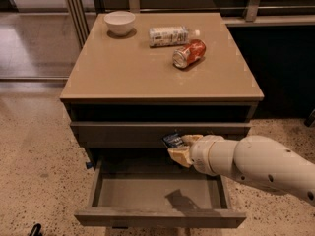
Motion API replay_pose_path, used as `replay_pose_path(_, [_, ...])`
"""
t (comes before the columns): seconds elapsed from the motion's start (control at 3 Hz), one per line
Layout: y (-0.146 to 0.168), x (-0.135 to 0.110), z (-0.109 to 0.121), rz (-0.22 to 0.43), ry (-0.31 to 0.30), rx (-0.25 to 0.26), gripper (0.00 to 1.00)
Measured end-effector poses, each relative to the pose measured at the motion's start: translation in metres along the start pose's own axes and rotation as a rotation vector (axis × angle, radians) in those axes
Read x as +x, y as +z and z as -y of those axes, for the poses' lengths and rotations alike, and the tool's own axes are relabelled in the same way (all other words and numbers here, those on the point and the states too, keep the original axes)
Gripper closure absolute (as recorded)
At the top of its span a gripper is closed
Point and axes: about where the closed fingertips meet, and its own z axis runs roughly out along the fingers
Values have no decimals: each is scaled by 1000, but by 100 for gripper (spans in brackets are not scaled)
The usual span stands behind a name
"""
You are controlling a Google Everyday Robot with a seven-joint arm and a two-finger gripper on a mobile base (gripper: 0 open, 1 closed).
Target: Place rxbar blueberry into middle drawer
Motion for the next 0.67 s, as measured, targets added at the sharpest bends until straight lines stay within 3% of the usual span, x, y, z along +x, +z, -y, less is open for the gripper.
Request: replay_pose_path(0.67, [55, 87, 18, -37, 148, 50, 100])
